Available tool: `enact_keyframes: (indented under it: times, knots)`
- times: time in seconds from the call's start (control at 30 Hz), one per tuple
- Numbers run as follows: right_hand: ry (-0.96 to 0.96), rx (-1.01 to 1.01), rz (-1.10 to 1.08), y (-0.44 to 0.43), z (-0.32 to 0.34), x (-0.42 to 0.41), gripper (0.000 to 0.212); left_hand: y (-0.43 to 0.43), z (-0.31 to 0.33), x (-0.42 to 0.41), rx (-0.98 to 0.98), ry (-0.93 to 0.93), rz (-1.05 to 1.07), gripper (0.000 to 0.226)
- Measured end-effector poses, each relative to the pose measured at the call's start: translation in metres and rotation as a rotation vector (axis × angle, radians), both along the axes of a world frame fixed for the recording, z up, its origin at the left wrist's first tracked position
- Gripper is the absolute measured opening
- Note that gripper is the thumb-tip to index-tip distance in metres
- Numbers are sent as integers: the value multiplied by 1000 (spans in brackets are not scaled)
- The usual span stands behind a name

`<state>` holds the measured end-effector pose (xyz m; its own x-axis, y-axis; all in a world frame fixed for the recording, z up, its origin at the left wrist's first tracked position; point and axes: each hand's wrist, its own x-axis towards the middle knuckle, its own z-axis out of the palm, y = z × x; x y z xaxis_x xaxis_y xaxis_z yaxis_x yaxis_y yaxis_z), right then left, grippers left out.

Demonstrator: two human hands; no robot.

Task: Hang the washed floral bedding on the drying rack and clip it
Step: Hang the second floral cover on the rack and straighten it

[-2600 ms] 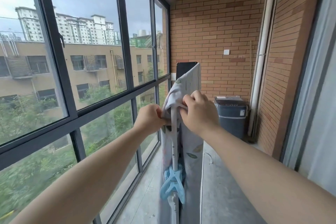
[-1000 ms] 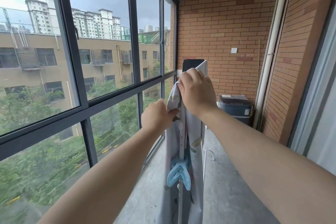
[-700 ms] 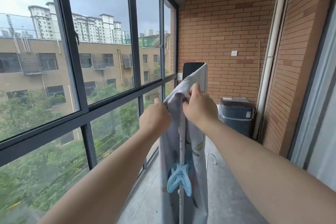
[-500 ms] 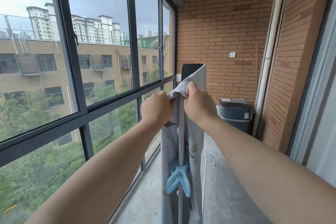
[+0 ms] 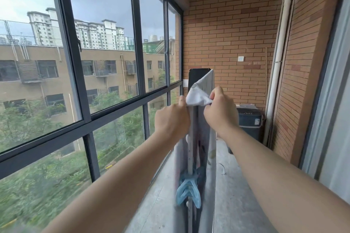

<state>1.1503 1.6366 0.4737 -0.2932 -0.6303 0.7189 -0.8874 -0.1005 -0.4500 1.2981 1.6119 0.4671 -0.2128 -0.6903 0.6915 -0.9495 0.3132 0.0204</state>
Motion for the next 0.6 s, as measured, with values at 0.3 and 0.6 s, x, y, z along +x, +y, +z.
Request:
enact_keyframes:
  times: [0.3,0.6]
  knots:
    - [144,115,-3,4,0,7,13,19,14,0,-50,-250,25,17]
    - [56,133,64,0,-13,21,10,-11,-13,-2,209,188,-38,49]
